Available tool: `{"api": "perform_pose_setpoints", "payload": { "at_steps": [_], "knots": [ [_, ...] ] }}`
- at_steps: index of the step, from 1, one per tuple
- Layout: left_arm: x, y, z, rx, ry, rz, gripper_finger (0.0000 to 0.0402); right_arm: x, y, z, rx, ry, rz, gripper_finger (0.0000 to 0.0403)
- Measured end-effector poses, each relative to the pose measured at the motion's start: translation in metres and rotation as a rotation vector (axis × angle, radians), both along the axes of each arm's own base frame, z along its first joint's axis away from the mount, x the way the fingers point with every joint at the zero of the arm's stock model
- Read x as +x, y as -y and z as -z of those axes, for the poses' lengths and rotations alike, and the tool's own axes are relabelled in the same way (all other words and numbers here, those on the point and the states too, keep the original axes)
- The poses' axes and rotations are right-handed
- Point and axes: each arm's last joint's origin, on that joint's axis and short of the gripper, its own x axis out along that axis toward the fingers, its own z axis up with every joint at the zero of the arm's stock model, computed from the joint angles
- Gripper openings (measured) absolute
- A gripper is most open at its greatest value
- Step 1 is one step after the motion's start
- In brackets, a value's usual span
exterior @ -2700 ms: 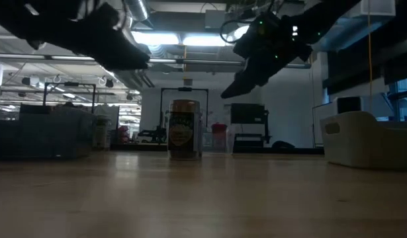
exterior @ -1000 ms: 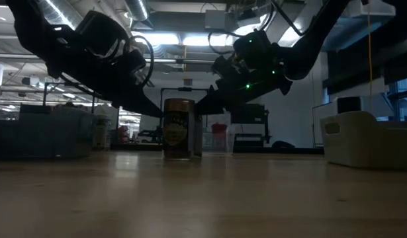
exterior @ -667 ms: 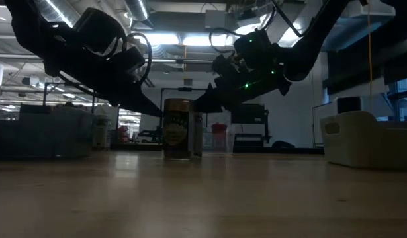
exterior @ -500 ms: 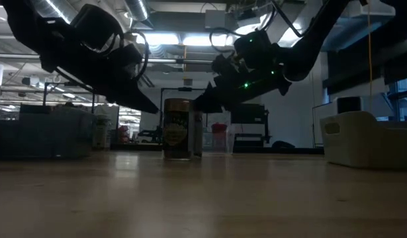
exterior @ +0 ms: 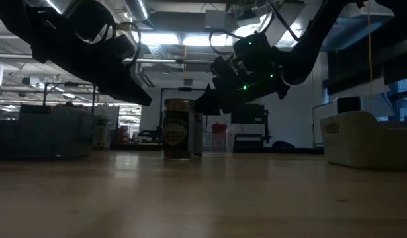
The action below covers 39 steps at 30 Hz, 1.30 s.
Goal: Sort spices by type
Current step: Put the middle white spice bottle into the gray bin
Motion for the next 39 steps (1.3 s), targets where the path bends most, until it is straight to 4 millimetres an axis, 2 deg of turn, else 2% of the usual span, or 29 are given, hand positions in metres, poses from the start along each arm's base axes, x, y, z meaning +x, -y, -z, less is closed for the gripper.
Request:
{"api": "perform_pose_setpoints", "payload": {
  "at_steps": [2,12,14,18,24,32,39],
  "knots": [
    [0.0,0.0,0.001,-0.001,-0.008,0.0,0.028,0.0,0.0,0.0,0.0,-0.002,0.0,0.0212],
    [-0.001,0.0,0.001,0.003,-0.012,0.002,0.028,-0.003,-0.001,-0.006,0.003,-0.023,0.009,0.0216],
    [-0.001,0.0,0.001,0.006,-0.014,0.004,0.028,-0.006,-0.001,-0.016,0.0,-0.02,0.014,0.0215],
    [-0.001,0.0,0.001,0.006,-0.015,0.004,0.028,-0.019,-0.004,-0.047,-0.026,-0.024,0.032,0.0213],
    [-0.001,0.0,0.001,0.005,-0.014,0.004,0.028,-0.051,-0.015,-0.092,-0.027,-0.083,0.059,0.0217],
    [-0.001,0.0,0.001,-0.002,-0.009,0.0,0.028,-0.109,-0.045,-0.143,0.004,-0.157,0.08,0.0219],
    [-0.001,0.0,0.001,-0.005,-0.007,-0.003,0.028,-0.161,-0.071,-0.167,0.125,-0.197,0.079,0.0214]
  ]
}}
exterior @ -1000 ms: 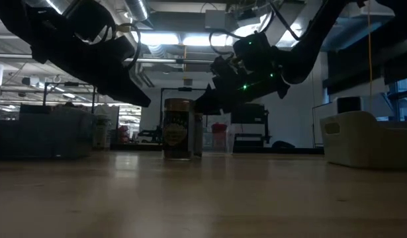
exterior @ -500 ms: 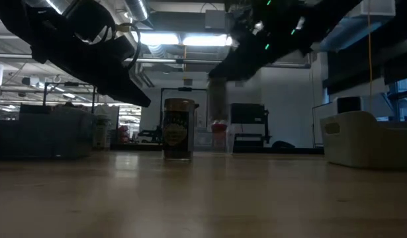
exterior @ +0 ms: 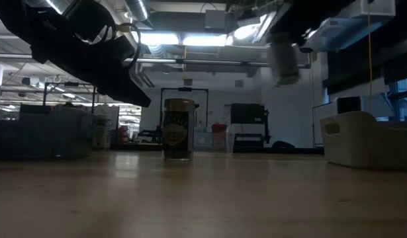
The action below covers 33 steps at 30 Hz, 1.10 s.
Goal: Sort spices by type
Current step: Put the middle white spice bottle into the gray bin
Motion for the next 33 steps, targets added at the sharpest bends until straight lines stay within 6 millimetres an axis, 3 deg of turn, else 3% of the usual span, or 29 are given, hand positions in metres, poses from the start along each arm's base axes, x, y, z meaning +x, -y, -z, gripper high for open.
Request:
{"api": "perform_pose_setpoints", "payload": {
  "at_steps": [6,13,23,33],
  "knots": [
    [0.0,0.0,0.0,-0.003,0.001,-0.001,0.028,-0.03,-0.016,0.0,0.1,-0.106,0.068,0.0217],
    [0.0,0.0,0.0,-0.022,0.008,-0.012,0.028,-0.043,-0.032,0.01,0.082,-0.22,0.17,0.0215],
    [0.0,0.0,0.0,-0.024,0.005,-0.013,0.028,-0.053,-0.047,0.06,0.071,-0.302,0.285,0.0215],
    [0.0,0.0,0.0,-0.024,0.006,-0.013,0.028,-0.068,-0.06,0.076,0.105,-0.324,0.385,0.0215]
  ]
}}
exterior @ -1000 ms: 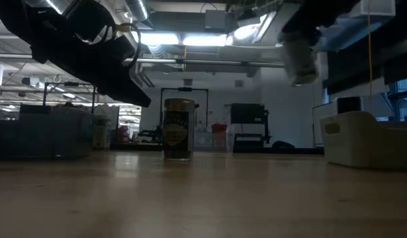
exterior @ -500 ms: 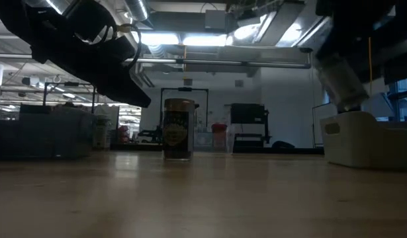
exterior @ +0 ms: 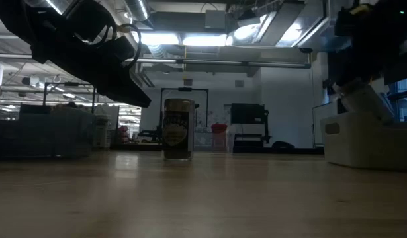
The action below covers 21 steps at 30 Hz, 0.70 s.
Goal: Sort spices by type
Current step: Put the middle white spice bottle into the gray bin
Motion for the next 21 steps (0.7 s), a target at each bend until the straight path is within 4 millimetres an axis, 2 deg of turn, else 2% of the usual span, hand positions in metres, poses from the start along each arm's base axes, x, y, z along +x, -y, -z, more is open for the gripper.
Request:
{"api": "perform_pose_setpoints", "payload": {
  "at_steps": [3,12,18,21],
  "knots": [
    [0.0,0.0,0.0,0.0,0.0,0.0,0.028,-0.007,-0.004,0.007,0.0,-0.028,0.033,0.0217],
    [0.0,0.0,0.0,0.0,0.001,0.0,0.028,-0.029,-0.009,0.012,-0.041,-0.014,0.228,0.0217],
    [0.0,0.0,0.0,0.0,0.0,0.0,0.028,-0.034,-0.011,0.014,-0.041,0.057,0.311,0.0213],
    [0.0,0.0,0.0,0.0,0.001,0.0,0.028,-0.035,-0.01,0.026,-0.034,0.06,0.333,0.0215]
  ]
}}
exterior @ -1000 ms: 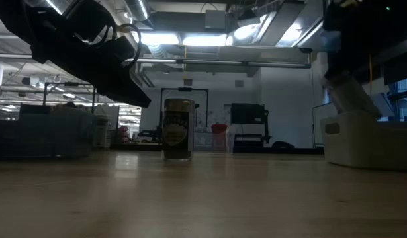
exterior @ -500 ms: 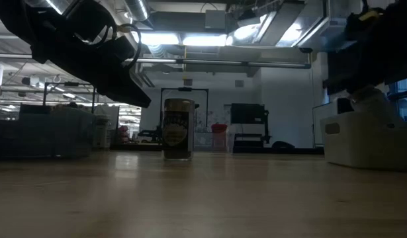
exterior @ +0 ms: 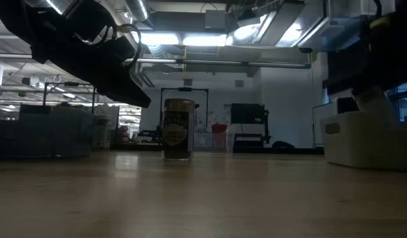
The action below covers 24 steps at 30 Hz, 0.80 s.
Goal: Sort spices by type
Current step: Put the middle white spice bottle into the gray bin
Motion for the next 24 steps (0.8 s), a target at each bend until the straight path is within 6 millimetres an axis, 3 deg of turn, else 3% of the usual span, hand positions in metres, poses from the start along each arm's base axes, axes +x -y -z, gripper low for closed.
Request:
{"api": "perform_pose_setpoints", "payload": {
  "at_steps": [7,24],
  "knots": [
    [0.0,0.0,0.0,0.0,0.0,0.0,0.028,-0.003,0.002,0.025,0.004,-0.001,0.028,0.0214],
    [0.001,0.0,-0.001,0.002,0.012,0.0,0.028,-0.007,0.006,0.028,-0.08,-0.048,0.003,0.0229]
  ]
}}
